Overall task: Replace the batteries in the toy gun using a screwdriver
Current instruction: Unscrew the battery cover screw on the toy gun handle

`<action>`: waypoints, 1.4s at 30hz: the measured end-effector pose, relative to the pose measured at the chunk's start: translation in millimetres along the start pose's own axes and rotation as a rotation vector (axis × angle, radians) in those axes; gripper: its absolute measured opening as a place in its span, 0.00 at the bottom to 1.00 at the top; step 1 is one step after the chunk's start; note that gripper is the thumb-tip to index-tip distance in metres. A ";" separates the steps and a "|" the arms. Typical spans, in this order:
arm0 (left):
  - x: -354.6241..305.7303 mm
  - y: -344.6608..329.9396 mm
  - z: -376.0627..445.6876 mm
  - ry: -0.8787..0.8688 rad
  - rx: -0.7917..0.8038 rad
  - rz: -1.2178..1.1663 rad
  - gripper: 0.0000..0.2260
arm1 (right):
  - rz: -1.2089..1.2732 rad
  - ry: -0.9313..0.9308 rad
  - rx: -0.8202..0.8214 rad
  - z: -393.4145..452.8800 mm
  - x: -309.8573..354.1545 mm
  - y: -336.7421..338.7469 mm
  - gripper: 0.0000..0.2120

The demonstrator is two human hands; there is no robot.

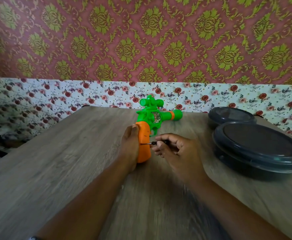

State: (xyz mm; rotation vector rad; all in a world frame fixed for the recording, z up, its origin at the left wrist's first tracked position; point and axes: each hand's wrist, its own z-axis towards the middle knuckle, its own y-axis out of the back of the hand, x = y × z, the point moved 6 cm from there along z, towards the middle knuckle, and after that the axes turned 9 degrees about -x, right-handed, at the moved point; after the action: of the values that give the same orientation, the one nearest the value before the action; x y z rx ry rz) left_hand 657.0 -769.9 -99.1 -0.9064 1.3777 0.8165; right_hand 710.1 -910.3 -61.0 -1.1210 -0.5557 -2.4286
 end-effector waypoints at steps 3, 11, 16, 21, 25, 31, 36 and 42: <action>0.6 0.1 1.3 -0.034 -0.008 0.042 0.22 | -0.046 0.020 0.005 0.1 -3.1 -1.3 0.07; 6.2 1.3 1.0 -0.031 -0.083 0.061 0.21 | -0.314 0.017 0.059 -6.6 -4.5 -8.5 0.18; -0.2 -2.4 -7.9 -0.117 -0.060 0.109 0.19 | -0.543 0.239 -0.031 -8.3 10.9 -5.8 0.21; -3.8 -9.4 -15.0 -0.090 -0.012 0.100 0.10 | -0.635 0.309 -0.127 -7.0 16.4 -2.9 0.21; -9.9 -8.9 -18.1 -0.113 -0.028 0.080 0.12 | -0.624 0.327 -0.044 -8.8 16.5 -8.4 0.20; -11.4 -5.2 -21.0 -0.094 -0.056 0.052 0.14 | -0.608 0.415 0.027 -9.3 17.5 -12.9 0.08; -9.4 -5.0 -18.3 -0.091 -0.067 0.039 0.13 | -0.661 0.421 0.115 -8.7 13.3 -15.4 0.11; -6.8 -3.2 -15.8 -0.036 -0.077 -0.023 0.12 | -0.658 0.406 0.172 -7.7 12.2 -13.3 0.10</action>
State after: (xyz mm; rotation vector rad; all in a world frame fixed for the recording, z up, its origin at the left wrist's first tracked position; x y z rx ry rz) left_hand 652.6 -785.2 -91.8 -0.9604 1.3100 0.8693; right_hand 691.2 -905.5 -58.5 -0.3740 -1.0973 -2.9594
